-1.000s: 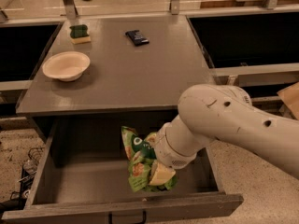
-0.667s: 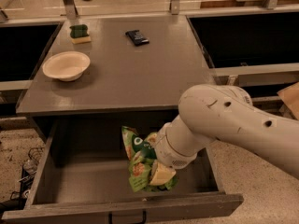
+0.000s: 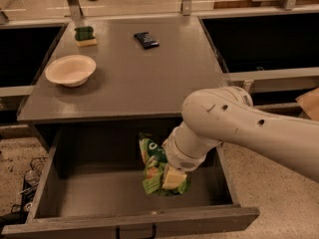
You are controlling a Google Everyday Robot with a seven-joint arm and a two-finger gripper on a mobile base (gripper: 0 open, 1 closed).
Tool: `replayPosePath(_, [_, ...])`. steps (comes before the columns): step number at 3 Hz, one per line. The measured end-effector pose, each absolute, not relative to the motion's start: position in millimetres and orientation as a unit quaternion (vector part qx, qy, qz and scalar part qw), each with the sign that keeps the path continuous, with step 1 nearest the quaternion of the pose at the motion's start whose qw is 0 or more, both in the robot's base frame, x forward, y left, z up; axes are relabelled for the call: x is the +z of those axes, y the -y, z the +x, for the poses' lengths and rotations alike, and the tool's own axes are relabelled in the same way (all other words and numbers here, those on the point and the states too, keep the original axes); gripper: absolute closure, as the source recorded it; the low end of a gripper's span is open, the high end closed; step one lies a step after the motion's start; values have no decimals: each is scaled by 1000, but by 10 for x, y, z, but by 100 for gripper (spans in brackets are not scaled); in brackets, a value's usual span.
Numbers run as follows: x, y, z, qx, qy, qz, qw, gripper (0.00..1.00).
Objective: Place green rice chip bag into top drawer
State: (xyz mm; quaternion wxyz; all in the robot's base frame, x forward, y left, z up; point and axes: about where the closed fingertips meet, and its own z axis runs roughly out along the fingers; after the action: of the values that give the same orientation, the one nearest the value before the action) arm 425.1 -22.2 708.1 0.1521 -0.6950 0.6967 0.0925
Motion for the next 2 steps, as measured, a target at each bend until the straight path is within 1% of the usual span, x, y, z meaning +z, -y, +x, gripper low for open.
replayPosePath(1, [7066, 223, 4249, 94, -697, -694, 151, 100])
replayPosePath(2, [6901, 221, 4224, 113, -705, -685, 144, 100])
